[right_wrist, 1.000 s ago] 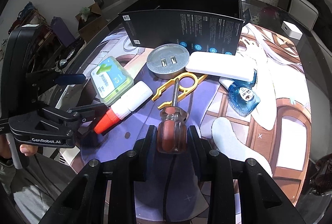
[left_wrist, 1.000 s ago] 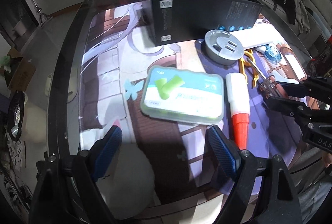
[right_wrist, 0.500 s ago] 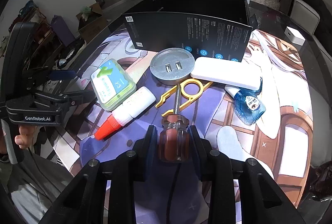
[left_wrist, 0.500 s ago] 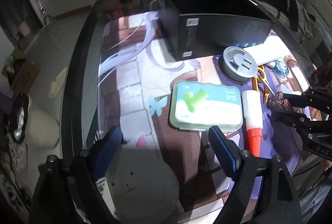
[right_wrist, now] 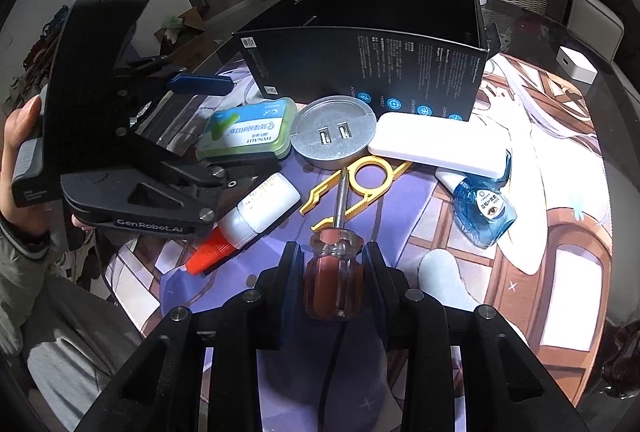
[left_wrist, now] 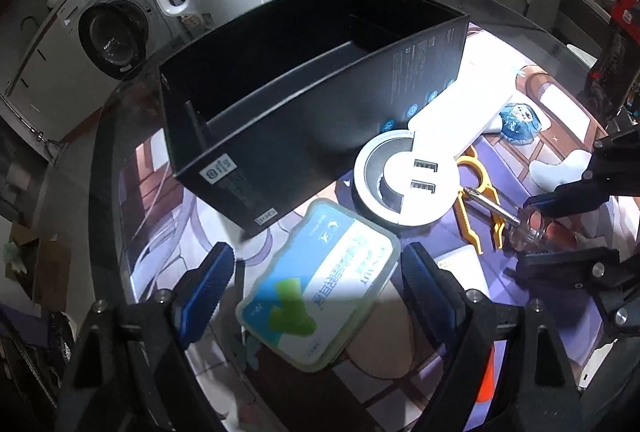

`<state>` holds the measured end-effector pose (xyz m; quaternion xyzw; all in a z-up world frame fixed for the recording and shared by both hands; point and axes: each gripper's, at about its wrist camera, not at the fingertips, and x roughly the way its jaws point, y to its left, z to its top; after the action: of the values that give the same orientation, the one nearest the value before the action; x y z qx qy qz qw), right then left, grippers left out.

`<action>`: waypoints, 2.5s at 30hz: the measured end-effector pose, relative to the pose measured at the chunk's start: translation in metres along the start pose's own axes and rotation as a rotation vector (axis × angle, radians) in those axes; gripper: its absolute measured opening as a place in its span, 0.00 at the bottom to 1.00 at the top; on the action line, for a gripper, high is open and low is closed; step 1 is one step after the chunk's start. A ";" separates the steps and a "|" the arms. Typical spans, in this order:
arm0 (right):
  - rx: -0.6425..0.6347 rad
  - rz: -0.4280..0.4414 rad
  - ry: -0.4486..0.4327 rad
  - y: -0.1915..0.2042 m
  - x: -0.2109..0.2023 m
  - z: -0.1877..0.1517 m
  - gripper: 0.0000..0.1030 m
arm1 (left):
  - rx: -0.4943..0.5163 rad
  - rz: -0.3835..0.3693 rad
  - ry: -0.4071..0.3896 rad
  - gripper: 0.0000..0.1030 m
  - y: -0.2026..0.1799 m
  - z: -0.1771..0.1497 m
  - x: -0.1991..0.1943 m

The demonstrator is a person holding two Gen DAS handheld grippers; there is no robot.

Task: Organize rigid objects
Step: 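Close the right gripper on the screwdriver handle while the left gripper closes on the earplug case, then lift the screwdriver with the right tool while the left tool carries the case over the box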

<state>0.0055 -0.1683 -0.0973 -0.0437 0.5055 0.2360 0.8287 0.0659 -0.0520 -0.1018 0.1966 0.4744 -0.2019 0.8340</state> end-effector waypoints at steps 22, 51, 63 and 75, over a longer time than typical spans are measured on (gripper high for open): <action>-0.051 -0.023 0.022 0.012 -0.003 -0.011 0.36 | -0.253 -0.059 0.088 0.60 -0.008 -0.050 -0.025; -0.106 -0.076 -0.376 0.033 -0.081 0.000 0.24 | -0.227 0.068 -0.417 0.54 0.000 -0.024 -0.129; -0.212 -0.092 -0.581 0.058 -0.117 -0.008 0.24 | -0.272 0.088 -0.521 0.54 0.006 -0.020 -0.144; -0.143 -0.087 -0.628 0.045 -0.116 0.028 0.24 | -0.363 0.072 -0.552 0.54 0.025 0.010 -0.127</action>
<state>-0.0353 -0.1603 0.0237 -0.0486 0.2050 0.2373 0.9483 0.0260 -0.0171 0.0170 -0.0007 0.2514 -0.1303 0.9591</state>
